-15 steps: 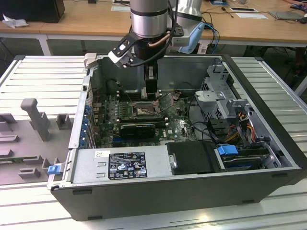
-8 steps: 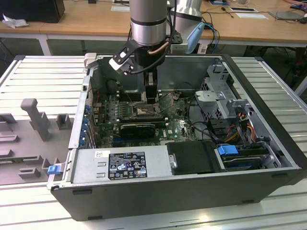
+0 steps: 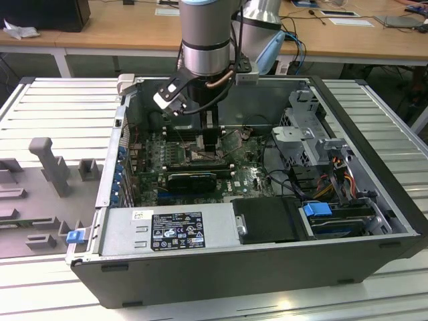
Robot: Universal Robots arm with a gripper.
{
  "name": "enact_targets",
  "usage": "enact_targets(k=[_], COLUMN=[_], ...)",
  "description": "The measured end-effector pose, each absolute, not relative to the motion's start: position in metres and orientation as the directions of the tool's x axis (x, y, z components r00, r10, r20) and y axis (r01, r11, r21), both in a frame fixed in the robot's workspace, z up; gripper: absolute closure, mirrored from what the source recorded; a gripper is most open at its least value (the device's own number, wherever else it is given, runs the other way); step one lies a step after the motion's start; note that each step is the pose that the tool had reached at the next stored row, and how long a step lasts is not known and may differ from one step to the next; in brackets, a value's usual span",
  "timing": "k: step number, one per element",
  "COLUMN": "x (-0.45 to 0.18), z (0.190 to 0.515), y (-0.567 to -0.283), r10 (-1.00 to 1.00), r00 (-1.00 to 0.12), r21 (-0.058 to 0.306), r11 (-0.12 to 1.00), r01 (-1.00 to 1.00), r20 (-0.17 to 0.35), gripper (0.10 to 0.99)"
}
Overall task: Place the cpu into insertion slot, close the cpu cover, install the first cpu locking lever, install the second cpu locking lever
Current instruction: 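Place the cpu into insertion slot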
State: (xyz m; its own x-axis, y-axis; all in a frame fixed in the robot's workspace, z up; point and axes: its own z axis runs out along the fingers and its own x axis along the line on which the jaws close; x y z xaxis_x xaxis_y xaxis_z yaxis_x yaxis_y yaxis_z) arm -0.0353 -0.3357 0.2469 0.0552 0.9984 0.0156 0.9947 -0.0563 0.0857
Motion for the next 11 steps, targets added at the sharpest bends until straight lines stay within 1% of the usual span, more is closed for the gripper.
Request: enact_targets(k=[2,4,7,11], x=[-0.035,-0.036,-0.037,-0.043], z=[0.241,0.235,0.230,0.212], y=[-0.333,-0.331,-0.327,-0.322], r10=[0.999,1.000,1.000,1.000], r00=[0.052,0.023,0.018,0.020], r21=[0.086,0.086,0.086,0.086], r11=[-0.054,-0.024,-0.019,-0.021], r01=[0.995,0.996,0.996,0.996], r20=[0.016,0.016,0.016,0.016], gripper=[0.557,0.557,0.557,0.557])
